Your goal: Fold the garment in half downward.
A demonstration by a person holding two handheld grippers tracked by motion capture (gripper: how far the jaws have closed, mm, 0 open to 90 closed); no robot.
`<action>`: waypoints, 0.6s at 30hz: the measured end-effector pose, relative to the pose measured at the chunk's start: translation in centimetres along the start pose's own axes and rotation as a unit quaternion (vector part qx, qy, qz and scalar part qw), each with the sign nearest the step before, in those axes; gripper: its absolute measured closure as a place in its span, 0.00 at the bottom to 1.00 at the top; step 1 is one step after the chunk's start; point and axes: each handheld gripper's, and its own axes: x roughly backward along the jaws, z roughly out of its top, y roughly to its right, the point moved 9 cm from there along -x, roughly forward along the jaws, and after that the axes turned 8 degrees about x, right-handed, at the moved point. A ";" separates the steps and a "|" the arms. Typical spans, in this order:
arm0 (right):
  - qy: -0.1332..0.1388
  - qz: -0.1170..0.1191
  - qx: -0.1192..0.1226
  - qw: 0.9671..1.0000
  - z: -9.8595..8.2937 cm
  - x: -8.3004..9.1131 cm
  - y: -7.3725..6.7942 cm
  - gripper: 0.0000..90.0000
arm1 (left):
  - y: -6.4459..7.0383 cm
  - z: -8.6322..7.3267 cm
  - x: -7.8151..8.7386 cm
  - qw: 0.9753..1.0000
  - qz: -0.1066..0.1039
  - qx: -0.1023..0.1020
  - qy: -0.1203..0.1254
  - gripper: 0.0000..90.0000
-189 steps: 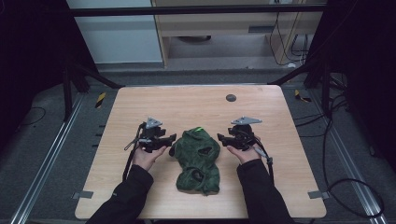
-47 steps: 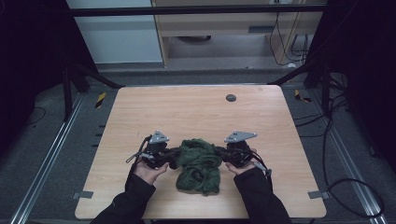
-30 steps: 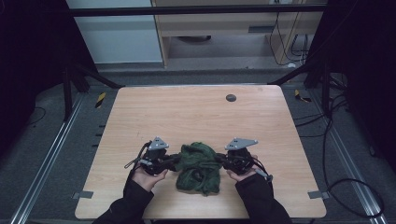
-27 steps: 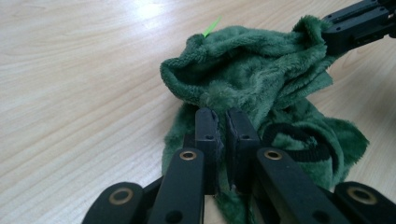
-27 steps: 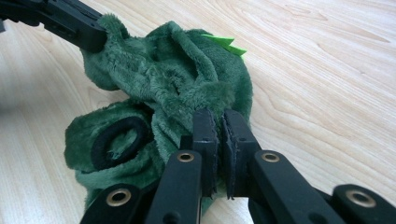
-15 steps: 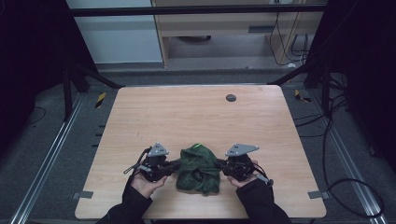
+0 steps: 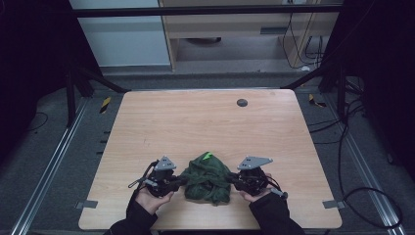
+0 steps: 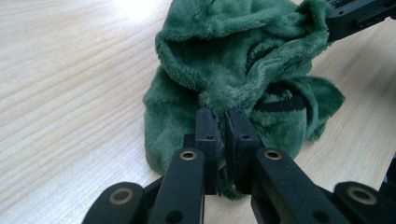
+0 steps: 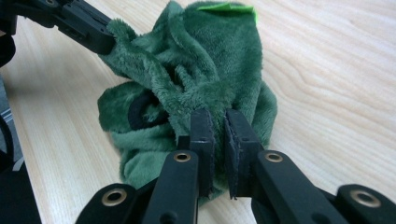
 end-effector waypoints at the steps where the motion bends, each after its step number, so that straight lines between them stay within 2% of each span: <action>1: -0.001 0.001 -0.001 1.000 -0.1 0.0 -0.1 0.92 | 0.1 -0.1 0.0 1.000 -0.002 0.004 -0.002 0.94; 9: -0.004 0.008 -0.003 1.000 -0.8 0.1 -0.6 0.92 | 0.4 -0.7 -0.1 1.000 -0.002 0.000 -0.007 0.94; 13: -0.009 0.016 -0.014 1.000 -1.1 0.1 -0.9 0.94 | 0.6 -1.1 -0.2 1.000 -0.004 0.002 -0.010 0.95; 18: -0.015 0.024 -0.017 0.999 -1.6 -0.1 -1.2 0.94 | 0.8 -1.8 -0.3 1.000 -0.008 0.001 -0.024 0.95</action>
